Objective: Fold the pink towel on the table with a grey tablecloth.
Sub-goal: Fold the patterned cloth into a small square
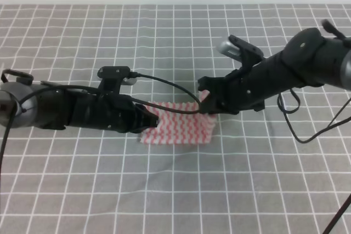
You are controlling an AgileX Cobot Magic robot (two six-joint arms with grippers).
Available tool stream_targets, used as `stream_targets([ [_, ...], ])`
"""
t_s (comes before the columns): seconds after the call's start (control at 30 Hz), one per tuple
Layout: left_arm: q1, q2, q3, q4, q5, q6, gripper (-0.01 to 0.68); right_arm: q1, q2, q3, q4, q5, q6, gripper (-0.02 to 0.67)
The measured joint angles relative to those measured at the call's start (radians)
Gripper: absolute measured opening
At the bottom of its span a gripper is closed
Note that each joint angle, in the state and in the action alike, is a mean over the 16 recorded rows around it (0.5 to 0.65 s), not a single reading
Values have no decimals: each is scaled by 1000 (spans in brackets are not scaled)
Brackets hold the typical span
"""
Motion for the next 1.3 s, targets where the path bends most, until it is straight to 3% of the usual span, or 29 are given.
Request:
stream_targets([
  [0.5,15,-30,1,2,13,-2,-1,75,45,-45,32,-32,-34,-13],
  [0.93,71,-48,2,6,123,-23,0,78,56,-55,32,-35,-35,-14],
  [1.3,78,1,2,18,161,-37,0,78,57,-55,30,-36,-35,-13],
])
